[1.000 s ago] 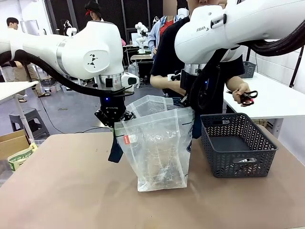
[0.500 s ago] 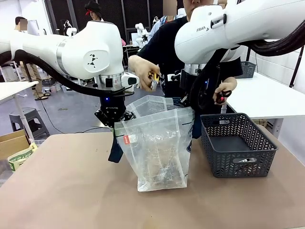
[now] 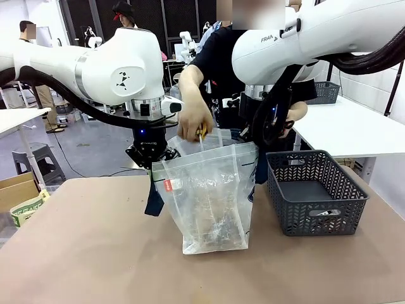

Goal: Transfer purchased items from the store into the shopping bag.
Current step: Move the Reusable shopping bag to the right side of the table.

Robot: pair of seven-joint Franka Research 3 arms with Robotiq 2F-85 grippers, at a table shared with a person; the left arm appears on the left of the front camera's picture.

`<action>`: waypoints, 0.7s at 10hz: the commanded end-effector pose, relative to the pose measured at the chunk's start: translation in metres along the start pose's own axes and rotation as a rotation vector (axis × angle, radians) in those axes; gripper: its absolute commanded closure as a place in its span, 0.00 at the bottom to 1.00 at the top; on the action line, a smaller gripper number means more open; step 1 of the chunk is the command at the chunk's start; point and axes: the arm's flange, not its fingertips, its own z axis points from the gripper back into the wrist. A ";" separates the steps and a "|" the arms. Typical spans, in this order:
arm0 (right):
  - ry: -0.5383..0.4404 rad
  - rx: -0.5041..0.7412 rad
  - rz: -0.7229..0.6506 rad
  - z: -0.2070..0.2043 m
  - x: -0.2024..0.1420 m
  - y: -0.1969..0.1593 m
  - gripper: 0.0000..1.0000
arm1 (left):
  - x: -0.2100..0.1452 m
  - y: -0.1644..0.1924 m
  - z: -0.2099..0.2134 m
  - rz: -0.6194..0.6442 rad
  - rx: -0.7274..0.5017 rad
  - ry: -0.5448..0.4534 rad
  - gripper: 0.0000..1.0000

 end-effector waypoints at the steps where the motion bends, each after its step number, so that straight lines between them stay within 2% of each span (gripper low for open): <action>1: 0.005 0.000 -0.007 0.000 -0.002 -0.003 1.00 | 0.000 0.003 0.002 0.011 0.002 -0.001 1.00; 7: 0.005 0.000 -0.007 0.000 -0.002 -0.003 1.00 | 0.000 0.003 0.002 0.011 0.002 -0.001 1.00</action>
